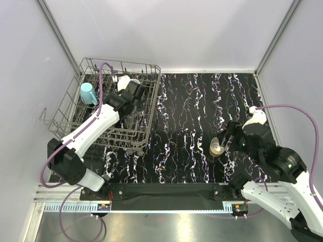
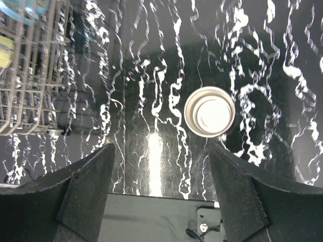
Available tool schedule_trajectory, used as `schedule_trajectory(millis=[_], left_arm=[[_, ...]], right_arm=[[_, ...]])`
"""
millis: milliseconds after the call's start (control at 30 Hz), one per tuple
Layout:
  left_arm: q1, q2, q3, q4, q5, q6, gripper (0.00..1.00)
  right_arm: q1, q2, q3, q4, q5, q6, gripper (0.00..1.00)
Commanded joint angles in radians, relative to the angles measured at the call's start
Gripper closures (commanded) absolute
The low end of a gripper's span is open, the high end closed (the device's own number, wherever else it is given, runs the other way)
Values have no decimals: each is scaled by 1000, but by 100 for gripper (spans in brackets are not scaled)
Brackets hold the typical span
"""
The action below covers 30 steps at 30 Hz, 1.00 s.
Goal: Load the cups into the dish rack
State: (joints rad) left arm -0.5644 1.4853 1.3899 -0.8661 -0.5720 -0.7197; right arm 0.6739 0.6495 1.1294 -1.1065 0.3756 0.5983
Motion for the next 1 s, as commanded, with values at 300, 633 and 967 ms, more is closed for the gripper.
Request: schedule_trajectory(millis=[300,633,967], left_arm=[[6,38,-97,174,-68,-73,100],[6,47,-155,159,-89,-116,100],[6,38,-63,-2,-124,-181,100]], right_arm=[[1,9,-59,30,34,81,19],[3,12,-63,27,26,66,19],[1,29,-71,43,13,40,18]])
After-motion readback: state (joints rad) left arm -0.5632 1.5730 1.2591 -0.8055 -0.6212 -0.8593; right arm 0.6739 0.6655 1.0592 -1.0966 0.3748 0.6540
